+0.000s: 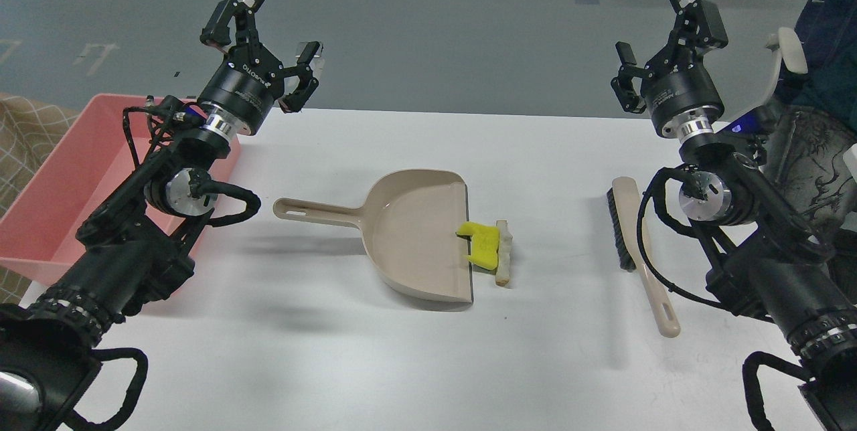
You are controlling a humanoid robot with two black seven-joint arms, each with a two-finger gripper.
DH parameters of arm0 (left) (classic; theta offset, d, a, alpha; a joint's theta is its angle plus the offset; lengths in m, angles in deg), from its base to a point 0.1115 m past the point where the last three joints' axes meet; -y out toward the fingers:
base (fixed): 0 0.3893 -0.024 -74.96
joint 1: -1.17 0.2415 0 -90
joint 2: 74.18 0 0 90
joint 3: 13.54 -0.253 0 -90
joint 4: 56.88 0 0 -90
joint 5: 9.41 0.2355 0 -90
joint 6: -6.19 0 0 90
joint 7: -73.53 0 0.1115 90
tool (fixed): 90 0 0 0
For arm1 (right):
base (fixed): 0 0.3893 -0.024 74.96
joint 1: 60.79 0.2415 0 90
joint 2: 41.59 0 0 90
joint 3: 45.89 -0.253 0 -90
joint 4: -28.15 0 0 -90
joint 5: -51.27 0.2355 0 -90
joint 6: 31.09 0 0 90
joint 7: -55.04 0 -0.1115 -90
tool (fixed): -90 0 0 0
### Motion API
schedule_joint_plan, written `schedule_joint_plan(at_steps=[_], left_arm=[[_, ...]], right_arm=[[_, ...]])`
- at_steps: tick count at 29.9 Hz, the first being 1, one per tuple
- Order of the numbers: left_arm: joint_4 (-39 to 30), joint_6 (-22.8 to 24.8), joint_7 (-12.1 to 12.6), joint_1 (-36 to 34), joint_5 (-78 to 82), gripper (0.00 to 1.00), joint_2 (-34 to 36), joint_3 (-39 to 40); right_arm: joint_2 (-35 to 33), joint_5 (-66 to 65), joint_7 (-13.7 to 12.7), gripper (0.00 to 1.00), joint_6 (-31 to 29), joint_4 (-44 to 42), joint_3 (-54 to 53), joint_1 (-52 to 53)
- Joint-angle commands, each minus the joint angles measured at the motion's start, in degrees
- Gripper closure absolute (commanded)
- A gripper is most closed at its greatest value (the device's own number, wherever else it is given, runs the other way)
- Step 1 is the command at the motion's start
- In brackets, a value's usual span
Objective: Sweep and dump garbage into bin
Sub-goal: 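Move the left gripper down toward the dustpan handle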
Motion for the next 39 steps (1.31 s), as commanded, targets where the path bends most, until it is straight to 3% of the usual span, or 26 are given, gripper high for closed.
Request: schedule_joint_plan(at_steps=[1, 26, 30, 39], left_arm=[[0.22, -0.19, -0.17, -0.41, 0.09, 0.02, -0.10, -0.03], [-5.05, -2.12, -0.44, -0.59, 0.44, 0.02, -0.19, -1.26], [-9.61, -6.85, -0.53, 2.22, 0.79, 0.02, 0.59, -3.10], [-19.10, -8.10, 0.35, 4.33, 0.88, 0.01, 8.06, -6.97]], right_arm=[[0.14, -0.03, 0.16, 0.00, 0.00, 0.38, 0.00, 0.23], [0.32, -0.12, 0.33, 0.00, 0.09, 0.11, 0.35, 0.33], [0.06, -0.20, 0.42, 0.00, 0.18, -0.06, 0.53, -0.20], [-0.21, -0.20, 0.42, 0.00, 0.53, 0.20, 3.34, 0.06]])
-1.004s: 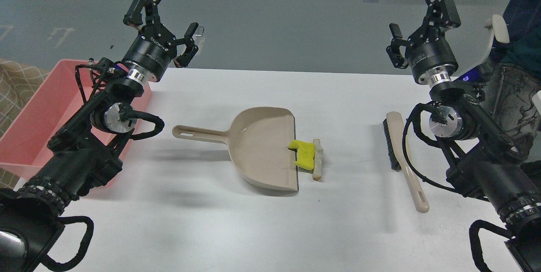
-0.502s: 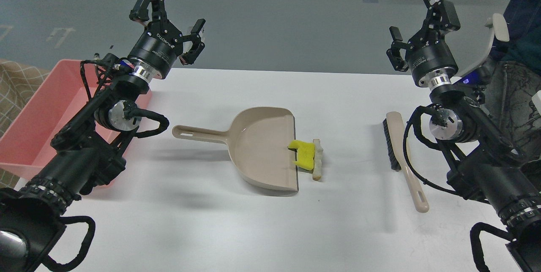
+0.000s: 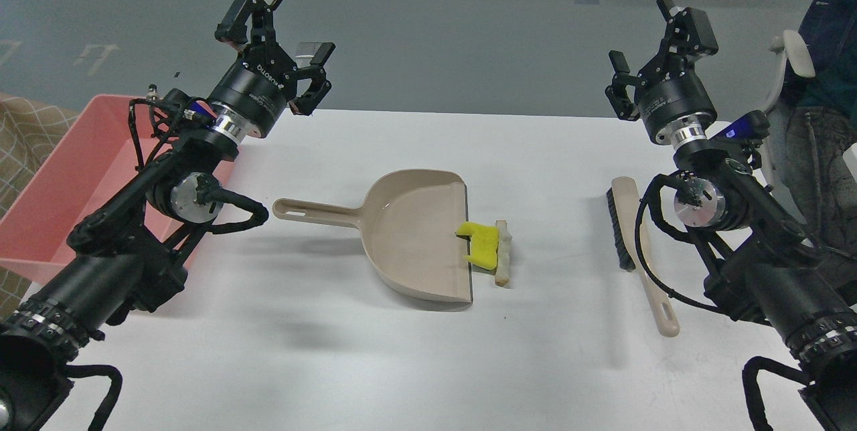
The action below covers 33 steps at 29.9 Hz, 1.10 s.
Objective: Sweep and dump garbage into bin
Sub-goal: 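Move the left gripper down toward the dustpan handle, then grasp the beige dustpan handle with the left gripper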
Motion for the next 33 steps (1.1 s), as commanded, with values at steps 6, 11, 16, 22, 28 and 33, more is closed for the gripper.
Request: schedule_joint_plan(at_steps=[6, 11, 16, 22, 28, 33], left_arm=[[-14.38, -4.70, 0.47, 4.91, 0.35, 0.01, 10.31, -3.16], [-25.63, -9.54, 0.38, 10.27, 3.77, 0.01, 18.57, -4.39], [-32.66, -11.38, -0.06, 17.29, 14.37, 0.01, 24.12, -4.13], [-36.80, -15.34, -0.23, 27.39, 28.54, 0.02, 25.79, -3.51], [-38.65, -15.43, -0.41, 34.25, 29.26, 0.01, 25.44, -3.42], [-38.83, -15.43, -1.29, 39.02, 29.53, 0.01, 25.18, -3.51]], right_arm=[[-0.74, 0.00, 0.00, 0.00, 0.12, -0.01, 0.67, 0.43], [-0.74, 0.00, 0.00, 0.00, 0.30, 0.08, 0.76, 0.08], [-0.65, 0.00, 0.00, 0.00, 0.47, 0.08, 0.94, -0.10], [-0.83, -0.09, 0.00, 0.00, 0.56, 0.08, 1.38, -0.10], [-3.28, 0.00, -0.08, 0.00, 0.30, -0.54, 2.34, 0.61], [-3.90, 0.00, -0.08, 0.00, 0.47, -0.63, 3.57, 0.61]])
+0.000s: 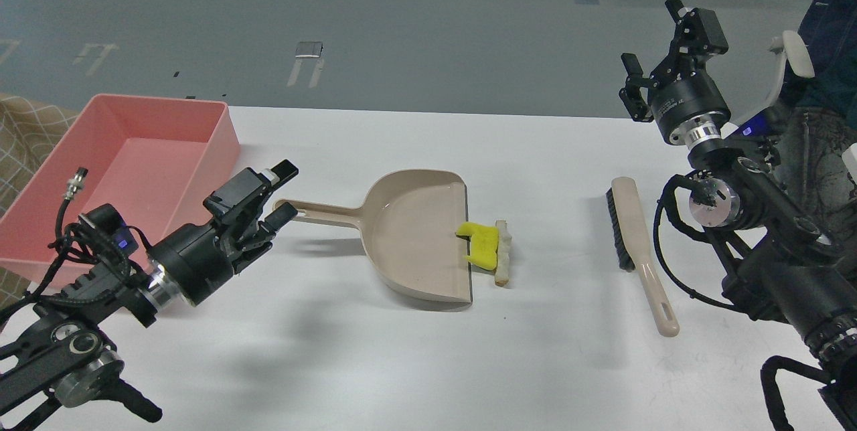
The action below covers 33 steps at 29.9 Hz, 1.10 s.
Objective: Sweep and dump garbage into bin
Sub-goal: 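Grasp the beige dustpan handle with the left gripper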
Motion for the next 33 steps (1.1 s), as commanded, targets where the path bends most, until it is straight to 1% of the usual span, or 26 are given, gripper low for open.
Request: schedule_joint_plan(at_steps=[1, 4, 7, 9, 13, 15, 17, 27, 30, 33], left_arm=[[0.03, 0.00, -0.53, 2.03, 0.26, 0.01, -0.48, -0.23], [0.29, -0.08, -0.53, 2.12, 1.83, 0.01, -2.67, -0.59], [1.96, -0.52, -0.44, 2.29, 4.99, 0.01, -4.69, -0.76], [4.33, -2.45, -0.61, 2.21, 8.50, 0.01, -7.23, -0.76], [7.93, -4.91, -0.44, 1.50, 9.22, 0.01, -10.76, -0.76], [9.52, -8.24, -0.18, 0.63, 9.22, 0.01, -12.69, -1.02], [10.57, -9.48, -0.18, 0.36, 9.22, 0.01, -13.14, -1.03], [16.64, -9.75, -0.18, -0.87, 9.14, 0.01, -15.51, -1.11], [18.66, -9.84, 0.43, -2.88, 8.78, 0.02, -17.08, -1.11], [20.07, -9.84, 0.53, -4.03, 8.78, 0.02, -17.53, -1.11]], right_arm=[[-0.77, 0.04, -0.06, 0.00, -0.05, -0.15, 0.38, 0.18], [-0.95, 0.04, -0.06, 0.00, -0.05, 0.29, 0.47, 0.19], [-1.12, 0.04, -0.06, 0.00, -0.05, -0.06, 0.47, 0.10], [-1.39, 0.04, -0.06, 0.00, -0.05, 0.11, 0.47, 0.01], [-1.39, 0.04, -0.06, 0.00, -0.05, 0.03, 0.47, 0.10], [-1.39, 0.04, -0.06, 0.00, -0.05, 0.11, 0.47, 0.36], [-1.56, 0.04, -0.06, 0.00, -0.05, 0.03, 0.47, 0.36], [-1.56, 0.04, -0.06, 0.00, 0.04, 0.20, 0.38, 0.27], [-1.56, 0.04, -0.06, 0.00, 0.04, 0.20, 0.38, 0.27], [-1.56, 0.04, -0.06, 0.00, 0.04, 0.20, 0.38, 0.36]])
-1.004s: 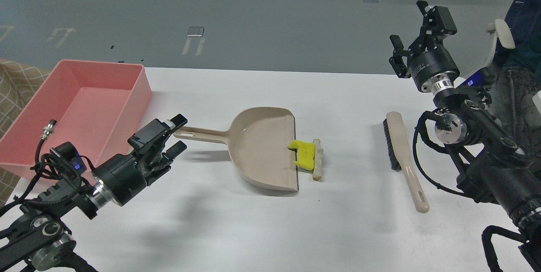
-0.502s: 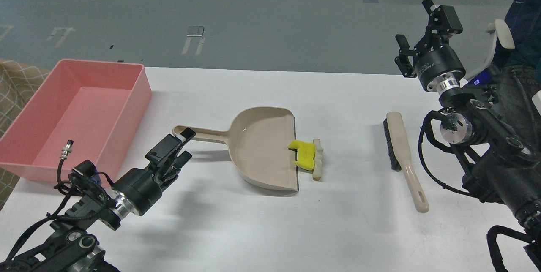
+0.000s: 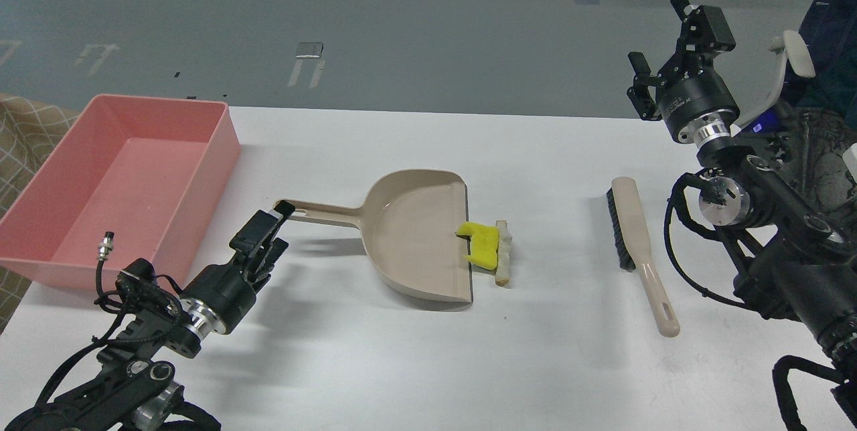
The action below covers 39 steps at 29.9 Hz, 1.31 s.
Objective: Sweep and dump garbage into bin
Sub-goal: 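Grasp the beige dustpan handle with the left gripper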
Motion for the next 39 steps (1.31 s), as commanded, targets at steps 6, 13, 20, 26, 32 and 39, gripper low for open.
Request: schedule_joint_plan(at_steps=[6, 13, 20, 26, 32, 39], left_arm=[[1.76, -0.54, 1.01, -2.39, -0.04, 0.02, -1.55, -0.02], [2.64, -0.72, 1.80, -3.00, -0.04, 0.02, -2.34, -0.02], [4.83, -0.72, 1.97, -4.67, 0.05, 0.02, -3.75, -0.81], [5.71, -1.42, 2.24, -5.99, 0.14, 0.05, -4.72, -1.16], [5.98, -1.42, 4.17, -7.13, 0.14, 0.20, -5.07, -1.25], [5.98, -1.33, 4.52, -7.40, 0.14, 0.31, -5.42, -1.60]], right_arm=[[0.01, 0.00, 0.00, 0.00, 0.00, -0.11, 0.00, -0.01], [0.01, 0.00, 0.00, 0.00, 0.00, -0.02, 0.00, 0.08], [0.01, 0.00, 0.00, 0.00, 0.00, -0.02, 0.00, 0.17], [0.01, 0.00, 0.00, 0.00, 0.00, -0.02, -0.09, 0.17], [0.01, 0.00, 0.00, 0.00, 0.00, -0.02, -0.09, 0.17], [0.01, 0.00, 0.00, 0.00, 0.00, -0.02, 0.00, 0.26]])
